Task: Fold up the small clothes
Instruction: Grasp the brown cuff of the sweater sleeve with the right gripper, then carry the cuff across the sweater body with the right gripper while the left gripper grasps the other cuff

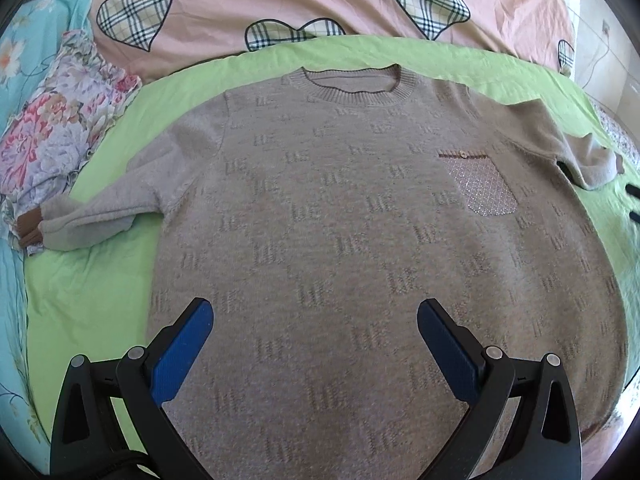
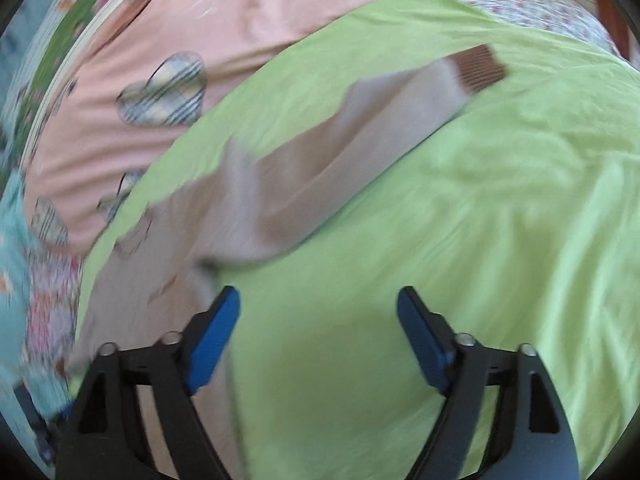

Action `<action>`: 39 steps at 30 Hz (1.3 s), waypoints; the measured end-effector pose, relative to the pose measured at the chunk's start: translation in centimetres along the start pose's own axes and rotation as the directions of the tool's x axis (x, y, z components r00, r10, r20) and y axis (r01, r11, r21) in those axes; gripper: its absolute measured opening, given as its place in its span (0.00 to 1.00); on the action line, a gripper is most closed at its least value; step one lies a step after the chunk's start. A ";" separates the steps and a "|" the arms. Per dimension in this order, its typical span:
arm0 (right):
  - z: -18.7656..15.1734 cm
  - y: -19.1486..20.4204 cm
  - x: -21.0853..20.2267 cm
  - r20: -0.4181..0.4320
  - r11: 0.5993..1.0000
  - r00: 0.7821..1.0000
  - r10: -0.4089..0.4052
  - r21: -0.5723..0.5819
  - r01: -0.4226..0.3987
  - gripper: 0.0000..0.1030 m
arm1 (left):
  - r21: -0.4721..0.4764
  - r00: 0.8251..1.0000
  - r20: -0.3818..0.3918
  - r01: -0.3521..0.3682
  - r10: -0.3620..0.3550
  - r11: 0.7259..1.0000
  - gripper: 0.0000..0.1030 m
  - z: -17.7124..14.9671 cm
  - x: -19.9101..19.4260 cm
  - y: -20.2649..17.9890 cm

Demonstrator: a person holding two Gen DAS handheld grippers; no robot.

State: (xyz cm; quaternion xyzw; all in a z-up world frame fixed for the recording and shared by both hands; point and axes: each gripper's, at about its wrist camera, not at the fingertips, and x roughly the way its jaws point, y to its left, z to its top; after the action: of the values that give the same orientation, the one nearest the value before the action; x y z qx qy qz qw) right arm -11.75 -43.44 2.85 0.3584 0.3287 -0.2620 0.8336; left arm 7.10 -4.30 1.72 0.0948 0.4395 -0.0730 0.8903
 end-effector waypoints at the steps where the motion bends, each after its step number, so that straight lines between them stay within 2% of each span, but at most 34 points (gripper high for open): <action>1: 1.5 -1.3 -0.3 0.033 0.999 0.999 -0.011 0.033 0.010 0.58 | 0.005 1.000 -0.004 0.000 0.000 1.000 0.99 0.1 0.2 -0.2; 5: 7.4 -5.2 0.3 0.137 0.985 0.989 -0.058 0.167 0.034 0.57 | 0.025 0.999 -0.035 -0.001 0.002 1.000 0.99 0.3 1.3 -1.4; 8: 10.3 -6.5 2.5 0.147 0.973 0.984 -0.097 0.222 0.063 0.56 | 0.038 0.998 -0.056 -0.007 0.009 0.999 0.99 0.5 2.1 -2.0; 12: 13.0 -8.1 5.4 0.133 0.966 0.987 -0.092 0.251 0.057 0.53 | 0.045 0.997 -0.070 -0.012 0.015 0.999 0.99 0.8 3.0 -2.7; 13: 13.2 -8.8 5.4 0.135 0.966 0.987 -0.084 0.253 0.048 0.49 | 0.045 0.997 -0.073 -0.010 0.013 0.999 0.99 0.9 3.1 -2.8; 14: 13.6 -9.1 5.9 0.138 0.967 0.988 -0.074 0.254 0.037 0.40 | 0.045 0.997 -0.073 -0.008 0.011 0.999 0.99 1.0 3.2 -2.9; 16: 13.8 -9.3 5.9 0.141 0.973 0.988 -0.060 0.229 0.027 0.10 | 0.052 0.997 -0.072 -0.010 0.014 0.999 0.99 1.1 3.4 -3.1; 17: 13.7 -9.3 5.3 0.151 0.976 0.987 -0.052 0.218 0.018 0.09 | 0.056 0.997 -0.070 -0.011 0.015 0.998 0.99 1.1 3.4 -3.2; 21: 13.1 -5.5 2.5 0.210 0.995 0.978 0.011 0.098 -0.032 0.08 | 0.051 0.998 -0.064 -0.005 0.008 0.999 0.99 1.0 3.3 -3.0; 23: 12.3 -2.2 1.6 0.202 0.997 0.977 0.074 0.018 -0.079 0.08 | 0.043 0.998 -0.059 0.004 -0.001 0.999 0.99 1.0 3.3 -2.7; 26: 10.3 3.9 1.2 0.146 0.978 0.968 0.202 -0.089 -0.191 0.08 | 0.027 0.999 -0.043 0.014 -0.013 1.000 0.99 1.0 2.9 -2.4; 28: 8.4 8.0 1.0 0.090 0.950 0.952 0.294 -0.140 -0.280 0.08 | 0.018 0.999 -0.032 0.018 -0.017 1.000 0.99 1.0 2.7 -2.1; 32: 3.4 16.2 2.5 -0.069 0.858 0.873 0.483 -0.164 -0.487 0.08 | -0.014 0.999 -0.017 0.030 -0.030 0.999 0.99 0.7 2.2 -0.8; 37: -4.0 25.5 6.1 -0.261 0.760 0.765 0.589 -0.144 -0.634 0.08 | -0.072 0.998 -0.007 0.059 -0.060 0.996 0.99 0.4 2.1 1.6; 39: -7.0 28.4 7.8 -0.327 0.739 0.735 0.594 -0.139 -0.659 0.08 | -0.110 0.996 -0.005 0.083 -0.084 0.991 0.99 0.3 2.2 3.1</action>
State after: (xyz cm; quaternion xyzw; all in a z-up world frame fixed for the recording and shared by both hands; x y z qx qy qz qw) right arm 9.87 -22.39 5.50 0.3737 0.3237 0.1288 0.8596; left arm 9.31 -1.41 0.44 0.0279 0.4505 -0.0855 0.8882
